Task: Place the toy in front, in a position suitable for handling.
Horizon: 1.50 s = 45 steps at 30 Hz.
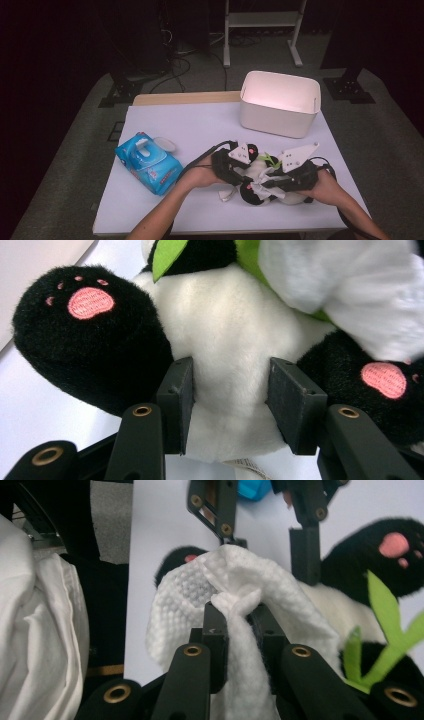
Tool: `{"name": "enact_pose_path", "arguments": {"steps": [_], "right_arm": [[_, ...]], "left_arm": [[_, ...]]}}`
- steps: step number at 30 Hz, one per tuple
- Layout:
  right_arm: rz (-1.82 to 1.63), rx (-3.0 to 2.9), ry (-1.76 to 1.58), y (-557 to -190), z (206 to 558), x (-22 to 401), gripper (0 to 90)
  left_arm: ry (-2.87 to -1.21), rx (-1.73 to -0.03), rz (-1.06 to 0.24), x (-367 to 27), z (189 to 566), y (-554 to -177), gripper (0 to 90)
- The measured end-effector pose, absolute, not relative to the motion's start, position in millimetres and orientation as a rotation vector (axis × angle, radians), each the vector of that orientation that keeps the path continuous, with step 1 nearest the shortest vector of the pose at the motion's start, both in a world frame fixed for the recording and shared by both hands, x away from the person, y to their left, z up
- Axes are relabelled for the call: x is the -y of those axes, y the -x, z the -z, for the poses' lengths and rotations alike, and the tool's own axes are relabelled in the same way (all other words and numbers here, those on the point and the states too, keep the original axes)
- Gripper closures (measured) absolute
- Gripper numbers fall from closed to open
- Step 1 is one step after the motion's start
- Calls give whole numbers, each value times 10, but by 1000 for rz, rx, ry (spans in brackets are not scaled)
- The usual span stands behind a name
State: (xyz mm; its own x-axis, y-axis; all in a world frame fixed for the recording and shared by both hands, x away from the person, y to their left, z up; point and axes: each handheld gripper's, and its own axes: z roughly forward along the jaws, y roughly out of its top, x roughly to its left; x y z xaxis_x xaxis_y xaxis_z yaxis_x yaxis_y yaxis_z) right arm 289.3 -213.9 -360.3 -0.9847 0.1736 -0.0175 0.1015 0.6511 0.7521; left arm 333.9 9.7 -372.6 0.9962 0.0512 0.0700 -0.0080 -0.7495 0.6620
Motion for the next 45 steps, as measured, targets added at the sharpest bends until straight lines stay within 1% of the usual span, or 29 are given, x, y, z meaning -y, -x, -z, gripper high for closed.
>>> {"name": "enact_pose_path", "arguments": {"steps": [8, 12, 20, 29, 37, 42, 45], "right_arm": [[-1318, -2783, -85, -2836, 3507, 1843, 797], [-1300, -2794, -68, -2845, 3526, 1760, 797], [-1239, -2805, -166, -2882, 3588, 1963, 797], [-1282, -2789, -125, -2918, 3569, 1822, 796], [-1237, -2805, -176, -2887, 3629, 1964, 796], [-1236, -2804, -143, -2891, 3600, 1869, 794], [-1202, -2787, -143, -2920, 3586, 1887, 795]], "left_arm": [[-2426, -31, -108, -81, 3721, -3337, 532], [-2419, -31, -106, -93, 3737, -3335, 532], [-2412, -35, -102, -92, 3741, -3328, 533], [-2423, -26, -107, -93, 3741, -3314, 532], [-2425, -20, -106, -75, 3740, -3309, 532], [-2432, -21, -112, -85, 3740, -3298, 530], [-2425, -29, -111, -85, 3743, -3292, 530]]}}
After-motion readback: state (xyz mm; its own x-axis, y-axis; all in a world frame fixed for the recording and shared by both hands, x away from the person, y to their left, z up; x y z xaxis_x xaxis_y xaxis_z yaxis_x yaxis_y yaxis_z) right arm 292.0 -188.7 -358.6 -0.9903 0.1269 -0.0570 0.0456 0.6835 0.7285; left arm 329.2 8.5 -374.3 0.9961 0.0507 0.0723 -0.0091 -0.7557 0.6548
